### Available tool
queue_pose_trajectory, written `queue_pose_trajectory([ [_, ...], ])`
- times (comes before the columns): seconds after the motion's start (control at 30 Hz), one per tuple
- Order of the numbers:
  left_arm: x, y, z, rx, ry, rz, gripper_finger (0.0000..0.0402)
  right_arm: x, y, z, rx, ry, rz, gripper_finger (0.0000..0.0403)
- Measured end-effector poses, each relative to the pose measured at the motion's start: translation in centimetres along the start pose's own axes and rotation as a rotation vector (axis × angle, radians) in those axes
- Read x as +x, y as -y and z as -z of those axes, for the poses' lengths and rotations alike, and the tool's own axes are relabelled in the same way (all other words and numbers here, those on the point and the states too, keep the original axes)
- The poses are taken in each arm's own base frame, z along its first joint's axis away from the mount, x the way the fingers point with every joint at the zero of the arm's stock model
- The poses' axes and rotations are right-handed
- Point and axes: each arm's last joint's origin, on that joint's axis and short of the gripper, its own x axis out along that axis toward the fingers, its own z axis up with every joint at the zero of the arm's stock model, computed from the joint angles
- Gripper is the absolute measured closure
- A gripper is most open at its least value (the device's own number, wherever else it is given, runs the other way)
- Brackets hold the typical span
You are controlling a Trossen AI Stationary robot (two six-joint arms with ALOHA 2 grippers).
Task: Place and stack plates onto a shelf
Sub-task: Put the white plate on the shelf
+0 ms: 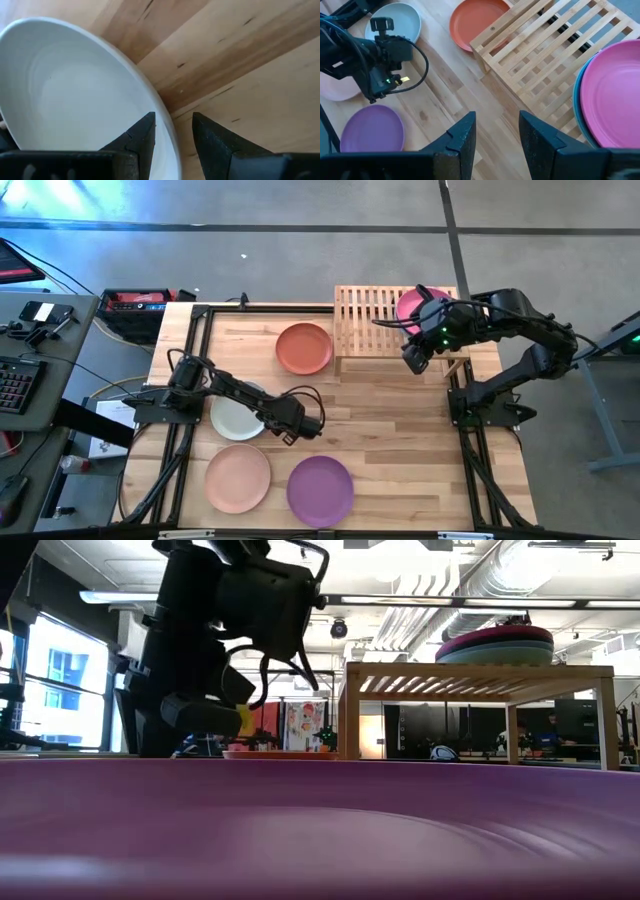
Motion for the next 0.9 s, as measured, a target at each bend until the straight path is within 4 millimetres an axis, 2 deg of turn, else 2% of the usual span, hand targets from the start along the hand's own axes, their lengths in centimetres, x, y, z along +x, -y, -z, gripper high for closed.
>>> queue_pose_trajectory([
  [0.13, 0.0, 0.0, 0.0, 0.033, 0.001, 0.002, 0.0302, 0.0, 0.0, 0.0, -0.001, 0.000, 0.000, 0.0277],
  [0.4, 0.0, 0.0, 0.0, 0.105, 0.005, -0.007, 0.0392, 0.0, 0.0, 0.0, -0.001, 0.000, 0.000, 0.0277],
  [0.63, -0.5, 0.1, 0.3, 0.216, -0.004, -0.008, 0.0398, 0.0, 0.0, 0.0, 0.002, 0.000, 0.001, 0.0277],
  [0.9, -2.7, -0.6, 1.2, 0.308, 0.034, -0.020, 0.0399, 0.0, 0.2, -0.1, 0.002, 0.041, 0.056, 0.0277],
])
